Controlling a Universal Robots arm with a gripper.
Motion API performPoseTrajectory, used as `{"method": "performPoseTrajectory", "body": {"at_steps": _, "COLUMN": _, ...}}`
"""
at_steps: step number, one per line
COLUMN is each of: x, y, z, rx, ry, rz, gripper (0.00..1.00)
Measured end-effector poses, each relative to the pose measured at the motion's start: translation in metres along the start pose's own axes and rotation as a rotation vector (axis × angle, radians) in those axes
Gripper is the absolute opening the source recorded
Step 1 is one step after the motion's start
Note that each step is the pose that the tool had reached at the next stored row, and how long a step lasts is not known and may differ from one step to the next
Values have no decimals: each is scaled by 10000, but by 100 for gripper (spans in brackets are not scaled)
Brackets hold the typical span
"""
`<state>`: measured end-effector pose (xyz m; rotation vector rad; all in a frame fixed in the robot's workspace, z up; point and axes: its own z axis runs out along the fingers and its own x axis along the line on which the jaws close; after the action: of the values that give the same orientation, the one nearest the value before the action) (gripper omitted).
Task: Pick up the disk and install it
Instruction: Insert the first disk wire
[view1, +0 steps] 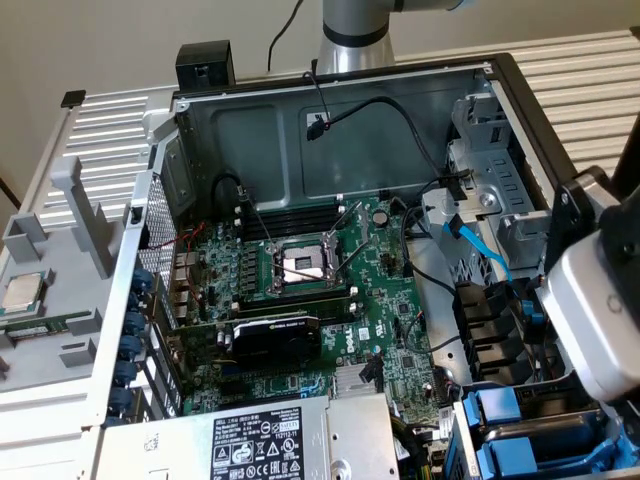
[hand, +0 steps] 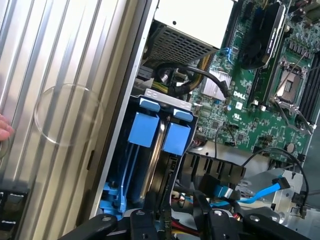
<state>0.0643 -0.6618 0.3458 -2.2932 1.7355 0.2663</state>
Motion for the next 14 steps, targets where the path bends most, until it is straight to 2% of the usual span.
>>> {"method": "performPoseTrajectory", "body": {"at_steps": 3, "x": 21, "y": -11, "z": 25, "rx": 4, "ry": -99, "rz": -50, "gripper": 43}}
{"method": "performPoseTrajectory", "body": {"at_steps": 6, "x": 41, "y": -23, "z": 48, "rx": -42, "ry": -179, "rz": -81, "gripper": 43}}
{"method": "performPoseTrajectory", "body": {"at_steps": 11, "x": 66, "y": -34, "z": 74, "rx": -163, "ry": -335, "rz": -119, "gripper": 43}}
{"method": "performPoseTrajectory", "body": {"at_steps": 14, "x": 74, "y": -41, "z": 75, "rx": -261, "ry": -404, "rz": -132, "gripper": 43}}
